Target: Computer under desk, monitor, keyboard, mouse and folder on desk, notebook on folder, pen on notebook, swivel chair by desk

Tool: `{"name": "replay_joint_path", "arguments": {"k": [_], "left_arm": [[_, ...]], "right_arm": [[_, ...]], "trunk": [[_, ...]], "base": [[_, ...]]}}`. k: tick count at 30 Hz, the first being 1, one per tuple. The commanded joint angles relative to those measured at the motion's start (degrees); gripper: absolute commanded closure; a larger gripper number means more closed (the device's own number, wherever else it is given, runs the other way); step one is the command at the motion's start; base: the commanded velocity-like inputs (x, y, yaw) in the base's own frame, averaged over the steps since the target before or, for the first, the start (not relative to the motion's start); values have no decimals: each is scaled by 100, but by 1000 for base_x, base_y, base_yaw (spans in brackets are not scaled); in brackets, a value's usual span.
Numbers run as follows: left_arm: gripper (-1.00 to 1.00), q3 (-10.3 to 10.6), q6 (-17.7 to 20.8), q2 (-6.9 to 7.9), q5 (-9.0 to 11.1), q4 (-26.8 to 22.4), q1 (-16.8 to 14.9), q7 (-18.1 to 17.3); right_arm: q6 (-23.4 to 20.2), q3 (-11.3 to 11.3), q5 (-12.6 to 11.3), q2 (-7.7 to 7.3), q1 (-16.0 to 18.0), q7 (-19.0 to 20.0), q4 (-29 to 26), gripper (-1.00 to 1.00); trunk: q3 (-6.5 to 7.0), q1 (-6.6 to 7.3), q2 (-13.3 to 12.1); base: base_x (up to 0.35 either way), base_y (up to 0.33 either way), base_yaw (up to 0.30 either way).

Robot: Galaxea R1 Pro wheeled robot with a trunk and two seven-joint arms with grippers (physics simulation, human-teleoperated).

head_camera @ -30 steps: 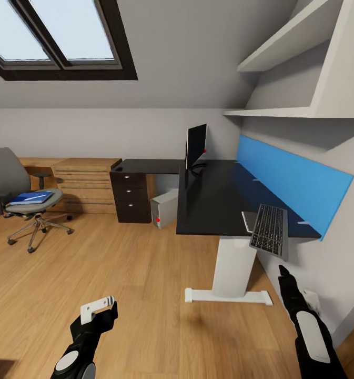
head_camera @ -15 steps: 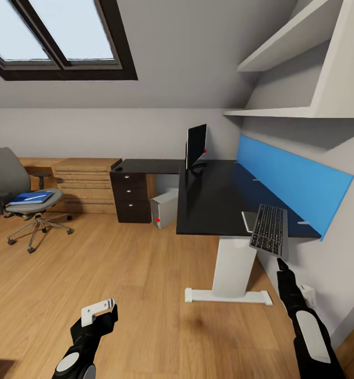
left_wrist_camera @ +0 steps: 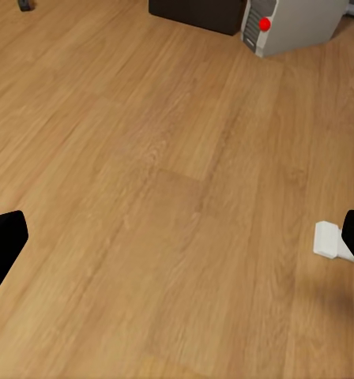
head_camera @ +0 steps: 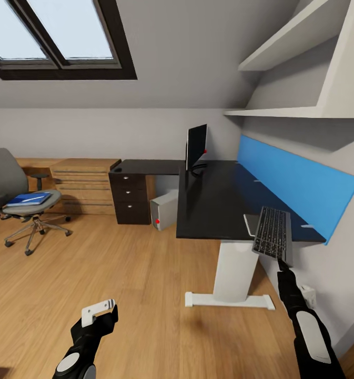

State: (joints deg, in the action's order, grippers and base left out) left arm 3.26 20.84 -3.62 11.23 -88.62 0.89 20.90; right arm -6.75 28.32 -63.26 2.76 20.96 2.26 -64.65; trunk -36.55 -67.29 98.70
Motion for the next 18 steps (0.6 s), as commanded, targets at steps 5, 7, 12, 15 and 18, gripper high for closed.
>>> {"name": "replay_joint_path", "arguments": {"k": [5,7,12,15,18], "left_arm": [[-100,8,16,3,60,-5,-1,45],[-100,10,12,2,57,45,-1,46],[-100,12,9,4,55,69,-1,46],[-100,15,6,5,55,71,-1,46],[-100,13,2,8,55,73,-1,46]], "right_arm": [[-41,24,-67,-3,5,21,104,-100],[-44,18,-290,-21,14,18,337,-100],[-59,14,-590,-29,21,12,453,-100],[-61,15,-619,-30,22,17,460,-100],[-63,15,-632,-35,22,19,455,-100]], "trunk": [[-4,-1,2],[-4,-1,2],[-4,-1,2],[-4,-1,2],[-4,-1,2]], "base": [[41,0,0],[85,0,0],[82,0,0],[41,0,0],[99,0,0]]}}
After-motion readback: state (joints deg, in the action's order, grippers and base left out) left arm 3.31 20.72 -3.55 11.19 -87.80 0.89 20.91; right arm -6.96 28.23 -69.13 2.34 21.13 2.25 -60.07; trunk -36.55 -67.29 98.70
